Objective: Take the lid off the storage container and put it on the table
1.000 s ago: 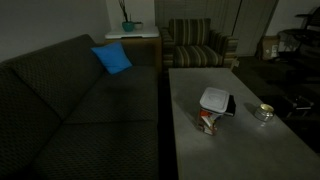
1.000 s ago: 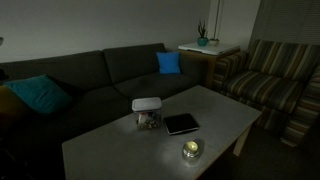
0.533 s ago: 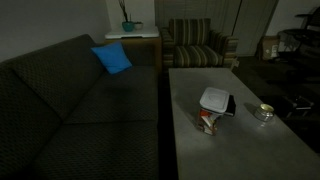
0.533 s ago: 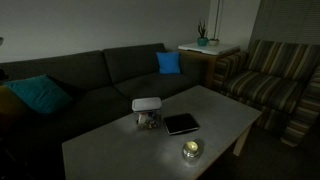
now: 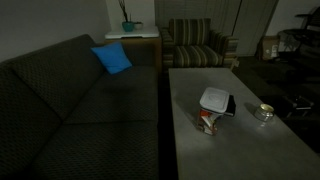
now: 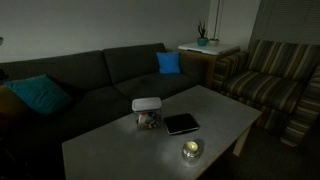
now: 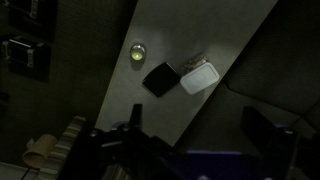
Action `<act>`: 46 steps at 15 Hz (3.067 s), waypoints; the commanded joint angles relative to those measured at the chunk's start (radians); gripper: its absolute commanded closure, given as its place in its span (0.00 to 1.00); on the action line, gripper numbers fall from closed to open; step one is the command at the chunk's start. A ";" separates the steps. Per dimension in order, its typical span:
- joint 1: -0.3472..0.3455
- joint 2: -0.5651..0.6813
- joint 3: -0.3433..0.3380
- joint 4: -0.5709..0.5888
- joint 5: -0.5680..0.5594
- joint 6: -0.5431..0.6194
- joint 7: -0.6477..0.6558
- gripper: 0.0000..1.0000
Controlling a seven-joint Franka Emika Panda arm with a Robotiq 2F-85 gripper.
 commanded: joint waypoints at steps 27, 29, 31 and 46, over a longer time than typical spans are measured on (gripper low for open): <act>0.014 0.024 -0.004 0.019 0.006 0.020 -0.030 0.00; 0.027 0.053 -0.003 0.040 0.005 0.042 -0.053 0.00; 0.055 0.095 -0.007 0.063 0.011 0.104 -0.107 0.00; 0.182 0.372 -0.017 0.162 0.416 0.416 -0.623 0.00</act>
